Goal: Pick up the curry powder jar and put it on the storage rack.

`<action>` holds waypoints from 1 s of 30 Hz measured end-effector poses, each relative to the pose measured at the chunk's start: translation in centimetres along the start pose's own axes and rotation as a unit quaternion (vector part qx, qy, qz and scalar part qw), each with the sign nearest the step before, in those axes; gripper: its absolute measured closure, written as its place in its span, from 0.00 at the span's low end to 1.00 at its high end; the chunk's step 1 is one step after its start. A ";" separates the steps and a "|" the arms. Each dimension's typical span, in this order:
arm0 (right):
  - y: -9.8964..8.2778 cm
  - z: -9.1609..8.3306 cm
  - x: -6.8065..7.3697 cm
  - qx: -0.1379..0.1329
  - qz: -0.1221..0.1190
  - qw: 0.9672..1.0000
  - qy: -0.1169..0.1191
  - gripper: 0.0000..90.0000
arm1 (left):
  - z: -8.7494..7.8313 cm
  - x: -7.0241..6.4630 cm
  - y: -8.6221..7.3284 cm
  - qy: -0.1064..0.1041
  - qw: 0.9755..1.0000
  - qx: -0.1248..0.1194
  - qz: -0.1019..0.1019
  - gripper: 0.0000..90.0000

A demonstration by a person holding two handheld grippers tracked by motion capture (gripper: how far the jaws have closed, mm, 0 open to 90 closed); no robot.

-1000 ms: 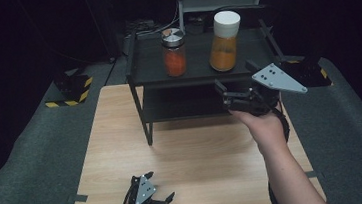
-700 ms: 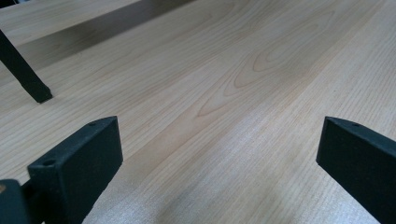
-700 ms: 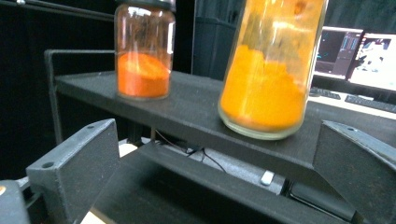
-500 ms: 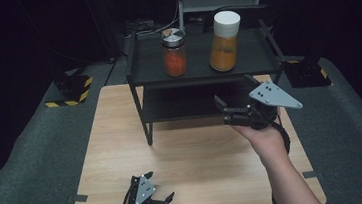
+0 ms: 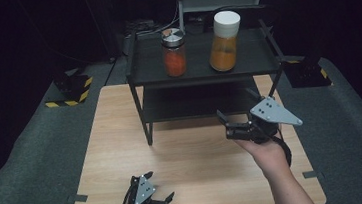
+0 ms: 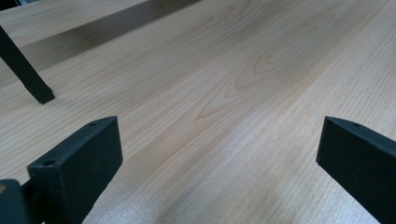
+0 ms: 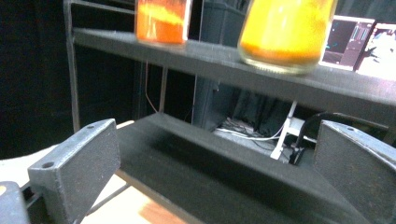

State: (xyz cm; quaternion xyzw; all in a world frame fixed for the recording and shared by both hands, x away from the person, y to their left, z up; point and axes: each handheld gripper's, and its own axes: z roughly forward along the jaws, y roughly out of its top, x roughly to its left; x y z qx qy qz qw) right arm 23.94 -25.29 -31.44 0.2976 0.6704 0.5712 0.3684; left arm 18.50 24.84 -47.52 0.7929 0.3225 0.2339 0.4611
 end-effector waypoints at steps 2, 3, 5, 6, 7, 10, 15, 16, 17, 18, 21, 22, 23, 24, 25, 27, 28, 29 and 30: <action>-0.5 -0.2 0.1 0.004 0.003 1.000 0.000 0.00 | 0.0 0.0 0.0 0.000 1.000 0.000 0.000 0.01; -0.8 -0.2 0.1 0.005 0.004 1.000 0.001 0.00 | 0.0 0.0 0.0 0.000 1.000 -0.001 0.000 0.01; -1.5 -0.4 0.2 0.009 0.005 1.000 0.001 0.00 | 0.0 0.0 0.0 0.000 1.000 -0.001 -0.001 0.01; -1.7 -0.4 0.2 0.011 0.005 1.000 0.002 0.00 | 0.0 0.0 0.0 0.000 1.000 -0.001 -0.001 0.01; -2.1 -0.4 0.3 0.014 0.006 1.000 0.002 0.00 | 0.0 0.1 0.0 -0.001 1.000 -0.001 -0.001 0.01; -2.9 -0.6 0.4 0.019 0.008 1.000 0.002 0.00 | 0.0 0.1 -0.1 -0.001 1.000 -0.002 -0.001 0.01; -4.4 -0.9 0.6 0.028 0.011 1.000 0.003 0.00 | 0.0 0.1 -0.1 -0.002 1.000 -0.002 -0.001 0.01; -4.6 -1.0 0.6 0.030 0.011 0.999 0.003 0.00 | 0.0 0.1 -0.1 -0.002 1.000 -0.002 -0.001 0.01; -4.8 -1.0 0.7 0.033 0.012 0.999 0.003 0.00 | 0.0 0.1 -0.1 -0.003 1.000 -0.003 -0.001 0.01; -5.1 -1.1 0.7 0.035 0.012 0.999 0.003 0.00 | 0.0 0.1 -0.1 -0.003 1.000 -0.003 -0.001 0.01; -5.8 -1.3 0.8 0.041 0.011 0.999 0.002 0.00 | 0.0 0.1 -0.1 -0.003 1.000 -0.002 0.000 0.01; -6.1 -1.4 0.8 0.043 0.011 0.999 0.002 0.00 | 0.0 0.1 -0.1 -0.003 1.000 -0.002 0.000 0.01; -6.3 -1.4 0.9 0.045 0.012 0.999 0.002 0.00 | 0.0 0.1 -0.1 -0.002 1.000 -0.002 0.001 0.01; -6.6 -1.5 0.9 0.048 0.012 0.999 0.002 0.00 | 0.0 0.1 -0.1 -0.002 1.000 -0.002 0.001 0.01; -6.9 -1.6 0.9 0.050 0.012 0.999 0.001 0.00 | 0.0 0.1 -0.1 -0.003 1.000 -0.002 0.001 0.01; -7.3 -1.7 1.0 0.054 0.012 0.998 0.001 0.00 | 0.0 0.1 -0.1 -0.003 1.000 -0.003 0.002 0.01; -7.6 -1.8 1.0 0.057 0.012 0.998 0.000 0.00 | 0.0 0.1 -0.1 -0.003 1.000 -0.003 0.002 0.01; -7.9 -1.9 1.1 0.059 0.013 0.998 0.000 0.00 | -0.1 0.1 -0.1 -0.003 1.000 -0.004 0.002 0.01; -8.2 -1.9 1.1 0.061 0.014 0.998 0.000 0.00 | -0.1 0.1 -0.1 -0.003 1.000 -0.004 0.003 0.01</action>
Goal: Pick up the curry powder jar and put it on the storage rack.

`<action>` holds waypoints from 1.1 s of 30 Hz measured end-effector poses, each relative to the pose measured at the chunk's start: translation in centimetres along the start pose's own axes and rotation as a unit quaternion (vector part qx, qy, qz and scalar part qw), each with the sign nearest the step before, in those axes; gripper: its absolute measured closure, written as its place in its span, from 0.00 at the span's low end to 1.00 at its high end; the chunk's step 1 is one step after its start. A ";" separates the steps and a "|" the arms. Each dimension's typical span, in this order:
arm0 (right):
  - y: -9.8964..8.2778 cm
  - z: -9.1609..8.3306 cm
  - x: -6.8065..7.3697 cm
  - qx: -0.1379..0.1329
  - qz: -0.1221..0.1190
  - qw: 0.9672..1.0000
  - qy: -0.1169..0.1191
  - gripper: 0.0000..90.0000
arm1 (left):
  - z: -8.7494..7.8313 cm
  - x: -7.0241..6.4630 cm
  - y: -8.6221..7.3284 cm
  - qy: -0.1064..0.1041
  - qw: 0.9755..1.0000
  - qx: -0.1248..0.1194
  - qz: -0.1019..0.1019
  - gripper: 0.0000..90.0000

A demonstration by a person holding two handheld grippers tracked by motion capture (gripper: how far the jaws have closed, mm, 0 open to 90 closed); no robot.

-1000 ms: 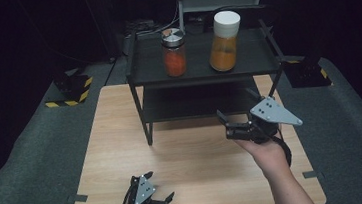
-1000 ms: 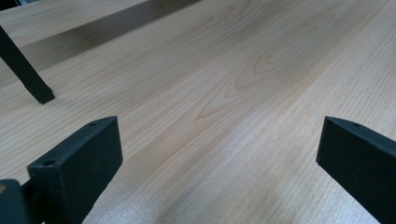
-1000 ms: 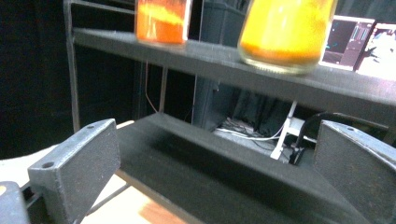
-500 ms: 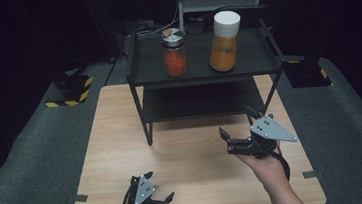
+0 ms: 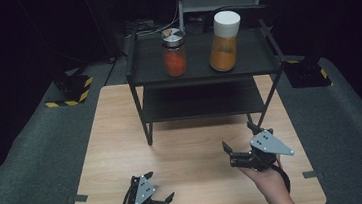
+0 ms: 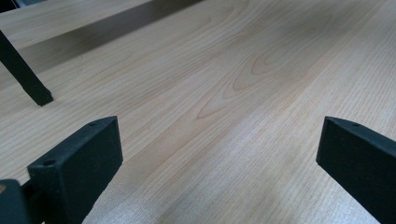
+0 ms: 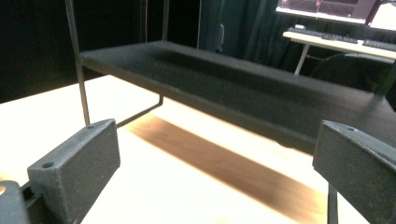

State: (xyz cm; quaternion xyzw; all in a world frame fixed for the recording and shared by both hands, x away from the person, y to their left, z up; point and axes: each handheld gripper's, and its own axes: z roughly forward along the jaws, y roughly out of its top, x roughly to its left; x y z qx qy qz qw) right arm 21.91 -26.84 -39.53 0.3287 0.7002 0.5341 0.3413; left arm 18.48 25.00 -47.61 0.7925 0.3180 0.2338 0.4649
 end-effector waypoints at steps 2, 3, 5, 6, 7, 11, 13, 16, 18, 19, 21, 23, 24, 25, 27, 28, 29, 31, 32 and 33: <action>-0.6 -0.1 0.0 0.004 0.001 1.000 0.000 0.00 | 0.0 0.0 0.0 0.001 1.000 0.000 0.000 0.01; -0.8 -0.1 0.1 0.006 0.002 1.000 0.000 0.00 | 0.0 -0.1 0.0 0.002 1.000 -0.001 0.002 0.01; -1.4 -0.2 0.1 0.013 0.004 1.000 0.000 0.00 | 0.0 -0.2 0.0 0.003 1.000 -0.002 0.005 0.01; -1.6 -0.2 0.2 0.015 0.004 1.000 -0.001 0.00 | 0.0 -0.3 0.0 0.004 1.000 -0.002 0.007 0.01; -2.0 -0.2 0.2 0.017 0.002 1.000 -0.001 0.00 | 0.0 -0.4 -0.1 0.005 1.000 -0.002 0.008 0.01; -3.6 -0.3 0.4 0.032 0.008 0.999 -0.003 0.00 | 0.0 -0.4 -0.1 0.006 1.000 -0.003 0.009 0.01; -4.2 -0.3 0.5 0.043 0.007 0.999 -0.007 0.00 | 0.0 -0.4 -0.2 0.007 1.000 -0.006 0.005 0.01; -5.2 -0.2 0.6 0.055 0.011 0.998 -0.010 0.00 | 0.0 -0.5 -0.2 0.009 1.000 -0.006 0.005 0.01; -5.8 -0.2 0.5 0.062 0.016 0.998 -0.010 0.00 | 0.0 -0.5 -0.2 0.008 1.000 -0.007 0.005 0.01; -6.0 -0.2 0.5 0.065 0.017 0.998 -0.011 0.00 | 0.0 -0.4 -0.2 0.008 1.000 -0.007 0.004 0.01; -6.5 -0.2 0.5 0.070 0.020 0.997 -0.012 0.00 | 0.0 -0.3 -0.2 0.006 1.000 -0.008 0.001 0.01; -6.8 -0.3 0.4 0.074 0.023 0.997 -0.013 0.00 | 0.0 -0.3 -0.2 0.006 1.000 -0.008 0.000 0.01; -7.0 -0.3 0.4 0.075 0.023 0.997 -0.014 0.00 | 0.0 -0.3 -0.2 0.006 1.000 -0.008 0.000 0.01; -7.1 -0.4 0.4 0.075 0.023 0.997 -0.014 0.00 | 0.0 -0.3 -0.2 0.006 1.000 -0.009 0.001 0.01; -7.4 -0.5 0.4 0.077 0.024 0.997 -0.015 0.00 | 0.0 -0.3 -0.3 0.006 1.000 -0.010 0.002 0.01; -7.6 -0.6 0.5 0.079 0.025 0.996 -0.017 0.00 | -0.1 -0.3 -0.3 0.006 1.000 -0.011 0.002 0.01; -7.7 -0.6 0.4 0.083 0.028 0.996 -0.017 0.00 | -0.1 -0.3 -0.3 0.006 1.000 -0.012 0.001 0.01; -8.0 -0.6 0.5 0.089 0.026 0.996 -0.016 0.00 | -0.1 -0.2 -0.4 0.006 1.000 -0.014 -0.002 0.01; -8.2 -0.6 0.6 0.092 0.023 0.995 -0.017 0.00 | -0.1 -0.2 -0.4 0.007 1.000 -0.015 -0.003 0.01; -8.4 -0.6 0.6 0.096 0.022 0.995 -0.018 0.00 | -0.1 -0.1 -0.5 0.007 1.000 -0.015 -0.004 0.01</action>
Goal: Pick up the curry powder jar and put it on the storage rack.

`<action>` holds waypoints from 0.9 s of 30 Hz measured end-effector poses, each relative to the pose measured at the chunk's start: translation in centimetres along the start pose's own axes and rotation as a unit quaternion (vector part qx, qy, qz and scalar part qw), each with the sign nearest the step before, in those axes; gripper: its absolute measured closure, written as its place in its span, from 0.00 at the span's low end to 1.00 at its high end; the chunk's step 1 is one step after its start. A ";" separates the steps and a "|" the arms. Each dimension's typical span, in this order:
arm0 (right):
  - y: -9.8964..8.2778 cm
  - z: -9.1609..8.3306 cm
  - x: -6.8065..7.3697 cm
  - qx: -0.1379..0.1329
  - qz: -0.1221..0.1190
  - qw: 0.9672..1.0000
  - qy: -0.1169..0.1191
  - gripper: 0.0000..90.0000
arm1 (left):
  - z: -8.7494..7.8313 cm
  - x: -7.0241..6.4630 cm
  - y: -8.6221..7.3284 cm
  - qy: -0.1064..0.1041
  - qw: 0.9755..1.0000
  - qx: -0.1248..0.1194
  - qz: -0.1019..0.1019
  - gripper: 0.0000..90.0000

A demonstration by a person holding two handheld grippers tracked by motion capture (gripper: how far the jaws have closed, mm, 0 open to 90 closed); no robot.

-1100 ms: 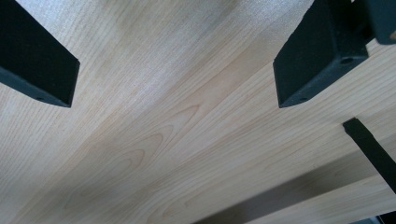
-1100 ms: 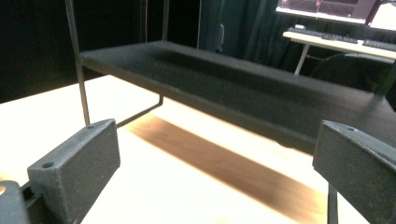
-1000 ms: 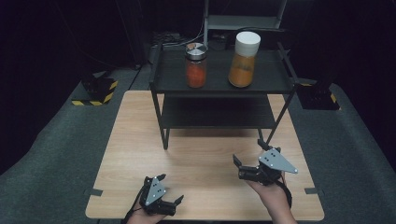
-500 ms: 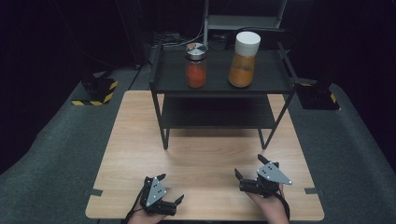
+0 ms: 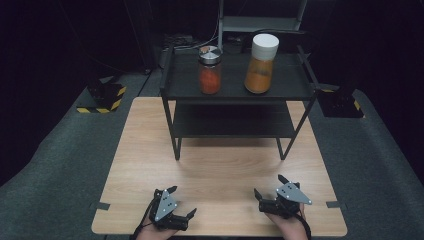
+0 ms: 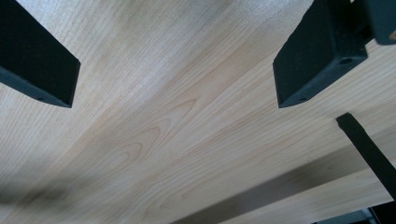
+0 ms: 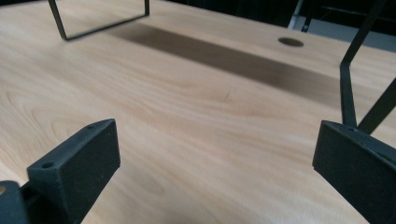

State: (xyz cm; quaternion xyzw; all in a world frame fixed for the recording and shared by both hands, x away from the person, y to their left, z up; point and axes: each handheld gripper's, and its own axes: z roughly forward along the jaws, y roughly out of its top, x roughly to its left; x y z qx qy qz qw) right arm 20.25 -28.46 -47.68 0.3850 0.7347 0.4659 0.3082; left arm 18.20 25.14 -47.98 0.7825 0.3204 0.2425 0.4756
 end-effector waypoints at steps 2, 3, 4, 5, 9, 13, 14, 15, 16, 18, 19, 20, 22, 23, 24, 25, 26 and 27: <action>-0.3 0.0 -0.1 0.009 0.005 1.000 0.002 0.00 | 0.0 0.1 0.0 0.001 1.000 0.000 -0.002 0.01; -0.1 0.0 -0.2 0.018 0.005 1.000 0.003 0.00 | 0.0 0.0 0.0 0.003 1.000 0.000 -0.002 0.01; -0.3 -0.2 -0.1 0.013 0.003 1.000 0.001 0.00 | 0.0 0.0 0.0 0.006 1.000 0.002 0.000 0.01; -0.5 -0.3 -0.1 0.009 0.002 1.000 0.001 0.00 | 0.0 0.0 0.0 0.008 1.000 0.001 0.001 0.01; -0.4 -0.6 0.0 0.016 -0.012 1.000 0.001 0.00 | 0.0 0.0 -0.2 0.012 1.000 -0.004 0.003 0.01; -0.5 -0.9 0.3 0.014 -0.027 1.000 0.000 0.01 | -0.1 0.0 -0.4 0.017 1.000 -0.010 0.015 0.01; -0.7 -1.0 0.4 0.011 -0.026 1.000 0.001 0.02 | -0.1 0.0 -0.4 0.016 1.000 -0.010 0.014 0.01; -0.7 -1.0 0.4 0.011 -0.026 1.000 -0.001 0.02 | -0.2 0.0 -0.4 0.016 1.000 -0.010 0.014 0.01; -0.6 -1.0 0.4 0.011 -0.025 1.000 -0.001 0.02 | -0.2 0.0 -0.4 0.016 1.000 -0.010 0.014 0.01; -0.7 -1.0 0.5 0.011 -0.024 1.000 -0.002 0.02 | -0.3 0.1 -0.5 0.016 1.000 -0.011 0.013 0.01; -0.7 -1.0 0.5 0.011 -0.024 1.000 -0.003 0.02 | -0.3 0.1 -0.6 0.016 1.000 -0.012 0.012 0.01; -0.7 -1.0 0.5 0.011 -0.024 1.000 -0.003 0.02 | -0.4 0.1 -0.6 0.017 1.000 -0.012 0.010 0.00; -0.7 -1.0 0.3 0.011 -0.022 1.000 0.000 0.02 | -0.4 0.0 -0.4 0.023 1.000 -0.005 0.008 0.00; -0.7 -1.0 0.3 0.010 -0.022 1.000 0.000 0.02 | -0.4 0.1 -0.4 0.023 1.000 -0.003 0.006 0.00; -0.8 -1.0 0.3 0.009 -0.022 1.000 0.000 0.02 | -0.5 0.1 -0.4 0.022 1.000 -0.003 0.004 0.00; -0.7 -1.0 0.2 0.009 -0.020 1.000 0.001 0.02 | -0.5 0.1 -0.4 0.024 1.000 -0.004 0.005 0.01; -0.7 -1.0 0.2 0.010 -0.019 1.000 0.001 0.02 | -0.5 0.1 -0.5 0.025 1.000 -0.004 0.005 0.01; -0.7 -1.0 0.2 0.011 -0.019 1.000 0.001 0.02 | -0.6 0.1 -0.5 0.025 1.000 -0.004 0.005 0.01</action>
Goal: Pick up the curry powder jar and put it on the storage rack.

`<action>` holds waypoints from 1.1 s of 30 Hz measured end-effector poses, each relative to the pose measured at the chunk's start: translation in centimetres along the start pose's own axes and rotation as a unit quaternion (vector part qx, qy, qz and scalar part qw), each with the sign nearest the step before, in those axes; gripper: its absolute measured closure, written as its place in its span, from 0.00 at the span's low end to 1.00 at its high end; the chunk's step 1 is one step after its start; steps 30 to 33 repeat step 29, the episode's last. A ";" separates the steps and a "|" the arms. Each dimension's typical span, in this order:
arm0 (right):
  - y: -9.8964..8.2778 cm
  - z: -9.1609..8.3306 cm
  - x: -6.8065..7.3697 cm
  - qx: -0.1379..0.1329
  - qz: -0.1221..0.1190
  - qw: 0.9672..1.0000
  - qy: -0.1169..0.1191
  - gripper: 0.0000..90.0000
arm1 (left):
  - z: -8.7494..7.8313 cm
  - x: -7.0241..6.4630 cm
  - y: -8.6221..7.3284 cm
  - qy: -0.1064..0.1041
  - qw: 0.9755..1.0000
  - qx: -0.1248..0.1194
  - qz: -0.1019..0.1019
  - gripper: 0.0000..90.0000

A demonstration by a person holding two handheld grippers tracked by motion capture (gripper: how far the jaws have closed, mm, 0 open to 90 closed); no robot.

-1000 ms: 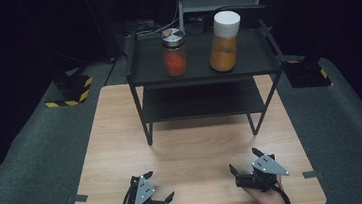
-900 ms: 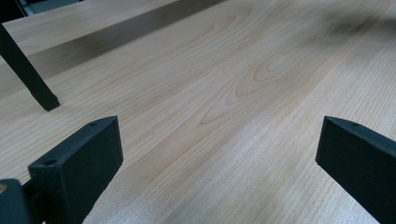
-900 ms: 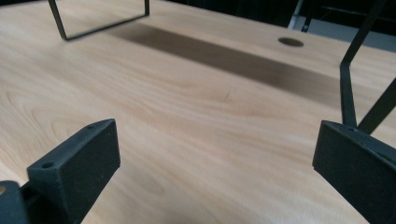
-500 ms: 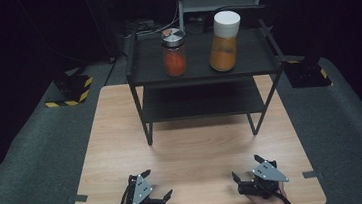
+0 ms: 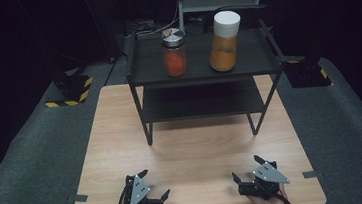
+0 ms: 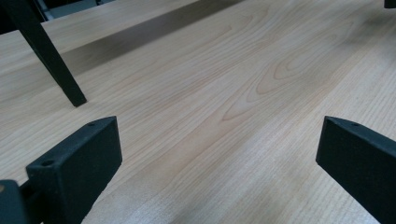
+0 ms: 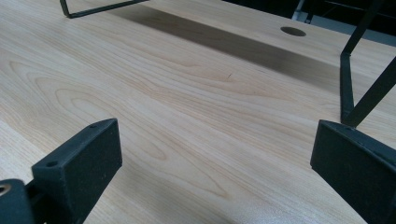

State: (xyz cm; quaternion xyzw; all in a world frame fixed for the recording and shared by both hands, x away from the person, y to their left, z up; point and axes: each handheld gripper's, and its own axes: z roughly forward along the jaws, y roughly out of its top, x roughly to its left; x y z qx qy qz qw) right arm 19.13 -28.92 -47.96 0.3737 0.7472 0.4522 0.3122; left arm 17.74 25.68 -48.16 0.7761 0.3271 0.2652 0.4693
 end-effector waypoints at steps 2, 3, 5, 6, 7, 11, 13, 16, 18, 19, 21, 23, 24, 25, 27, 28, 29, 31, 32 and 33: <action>0.0 0.0 0.0 0.002 0.001 1.000 -0.001 0.01 | 0.0 0.0 0.1 0.001 1.000 0.004 0.000 0.00; 0.1 0.0 0.0 0.004 0.003 1.000 -0.002 0.01 | 0.0 -0.1 0.2 0.003 1.000 0.005 0.001 0.00; 0.1 -0.1 0.0 0.007 0.006 1.000 -0.003 0.01 | 0.1 -0.2 0.3 0.004 1.000 0.009 0.003 0.00; 0.1 -0.2 0.0 0.007 0.006 1.000 -0.003 0.01 | 0.1 -0.3 0.3 0.005 1.000 0.011 0.004 0.00; 0.1 -0.2 0.0 0.006 0.005 1.000 -0.003 0.01 | 0.1 -0.3 0.4 0.004 1.000 0.014 0.005 0.00; 0.0 -0.2 -0.1 0.005 0.005 1.000 -0.001 0.00 | 0.2 -0.2 0.6 0.000 1.000 0.020 0.010 0.01; 0.0 -0.3 -0.1 0.004 0.008 1.000 -0.002 0.00 | 0.2 -0.2 0.7 0.001 1.000 0.021 0.009 0.01; 0.0 -0.3 -0.2 0.004 0.008 1.000 0.001 0.00 | 0.3 -0.2 0.7 0.001 1.000 0.022 0.010 0.01; -0.1 -0.3 -0.2 0.003 0.007 1.000 0.001 0.00 | 0.3 -0.3 0.7 0.003 1.000 0.022 0.008 0.01; 0.0 -0.3 -0.2 0.004 0.007 1.000 0.001 0.00 | 0.3 -0.3 0.7 0.004 1.000 0.022 0.007 0.01; 0.0 -0.3 -0.1 0.005 0.005 1.000 0.001 0.00 | 0.2 -0.3 0.7 0.004 1.000 0.021 0.006 0.01; 0.0 -0.3 -0.1 0.005 0.003 1.000 0.000 0.00 | 0.2 -0.2 0.6 0.004 1.000 0.020 0.005 0.01; 0.0 -0.3 -0.1 0.005 0.003 1.000 0.000 0.00 | 0.1 -0.2 0.5 0.003 1.000 0.018 0.004 0.01; 0.1 -0.2 -0.1 0.006 0.003 1.000 0.001 0.00 | 0.1 -0.2 0.5 0.002 1.000 0.016 0.004 0.01; 0.2 -0.2 -0.2 0.009 0.005 1.000 0.003 0.00 | 0.1 -0.1 0.4 0.002 1.000 0.014 0.003 0.01; 0.2 -0.2 -0.3 0.011 0.006 1.000 0.004 0.00 | 0.1 -0.1 0.4 0.001 1.000 0.014 0.003 0.01; 0.2 -0.2 -0.3 0.010 0.007 1.000 0.004 0.00 | 0.1 -0.1 0.4 0.000 1.000 0.015 0.003 0.01; 0.2 -0.2 -0.3 0.010 0.007 1.000 0.004 0.00 | 0.1 -0.1 0.4 0.000 1.000 0.015 0.003 0.01; 0.2 -0.2 -0.3 0.010 0.007 1.000 0.004 0.00 | 0.1 -0.1 0.4 0.000 1.000 0.015 0.003 0.01; 0.2 -0.2 -0.3 0.010 0.007 1.000 0.004 0.00 | 0.1 -0.1 0.4 0.000 1.000 0.015 0.003 0.01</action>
